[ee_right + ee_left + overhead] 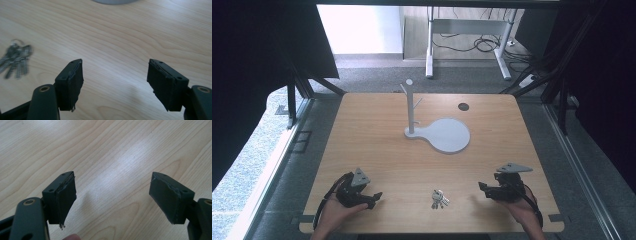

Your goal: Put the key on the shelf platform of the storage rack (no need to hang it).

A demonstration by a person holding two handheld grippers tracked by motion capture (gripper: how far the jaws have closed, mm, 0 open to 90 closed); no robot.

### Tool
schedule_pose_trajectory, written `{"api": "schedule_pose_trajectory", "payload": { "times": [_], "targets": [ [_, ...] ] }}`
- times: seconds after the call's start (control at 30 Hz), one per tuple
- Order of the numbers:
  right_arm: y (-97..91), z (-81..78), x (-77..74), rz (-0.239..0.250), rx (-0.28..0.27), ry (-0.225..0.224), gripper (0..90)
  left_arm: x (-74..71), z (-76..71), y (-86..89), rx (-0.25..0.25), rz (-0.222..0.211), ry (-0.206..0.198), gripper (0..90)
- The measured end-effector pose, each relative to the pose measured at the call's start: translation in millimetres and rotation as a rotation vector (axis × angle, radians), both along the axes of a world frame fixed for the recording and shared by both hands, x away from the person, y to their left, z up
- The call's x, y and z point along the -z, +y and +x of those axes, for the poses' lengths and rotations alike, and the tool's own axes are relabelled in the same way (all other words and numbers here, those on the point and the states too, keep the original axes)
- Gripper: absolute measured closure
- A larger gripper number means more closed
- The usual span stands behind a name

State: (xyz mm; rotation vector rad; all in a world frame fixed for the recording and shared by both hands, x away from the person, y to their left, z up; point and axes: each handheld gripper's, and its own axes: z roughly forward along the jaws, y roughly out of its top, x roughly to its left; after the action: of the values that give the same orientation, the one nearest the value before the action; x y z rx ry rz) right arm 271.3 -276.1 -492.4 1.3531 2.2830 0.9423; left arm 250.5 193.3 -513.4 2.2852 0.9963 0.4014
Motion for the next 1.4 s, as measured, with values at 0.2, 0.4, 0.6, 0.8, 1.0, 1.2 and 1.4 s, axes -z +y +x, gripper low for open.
{"api": "schedule_pose_trajectory", "payload": {
  "times": [0.2,0.4,0.6,0.8,1.0,1.2,1.4],
  "targets": [
    [37.7,-4.8,-11.3,-0.052,-0.108,0.027,29.8,-0.6,-0.2,0.6,0.003,-0.002,0.0,21.8],
    [68.5,-3.9,-8.7,-0.085,-0.179,0.057,29.7,-2.2,-1.8,-0.5,0.01,-0.006,-0.002,21.8],
    [105.8,-7.4,-2.7,-0.129,-0.269,0.089,29.8,-0.3,-0.6,-0.3,0.01,-0.006,0.003,21.8],
    [136.9,-8.6,6.3,-0.167,-0.31,0.113,30.3,0.3,0.3,1.8,0.01,-0.01,0.005,21.7],
    [153.0,-3.4,12.0,-0.185,-0.299,0.113,31.2,-1.9,-0.3,3.3,0.007,-0.013,-0.002,21.8],
    [162.6,-2.7,16.3,-0.202,-0.295,0.113,31.8,-1.7,-0.6,2.0,0.011,-0.009,0.0,21.7],
    [165.3,-2.1,18.7,-0.22,-0.298,0.114,33.5,-1.1,-0.1,2.8,0.01,-0.01,0.002,21.7]
  ]
}}
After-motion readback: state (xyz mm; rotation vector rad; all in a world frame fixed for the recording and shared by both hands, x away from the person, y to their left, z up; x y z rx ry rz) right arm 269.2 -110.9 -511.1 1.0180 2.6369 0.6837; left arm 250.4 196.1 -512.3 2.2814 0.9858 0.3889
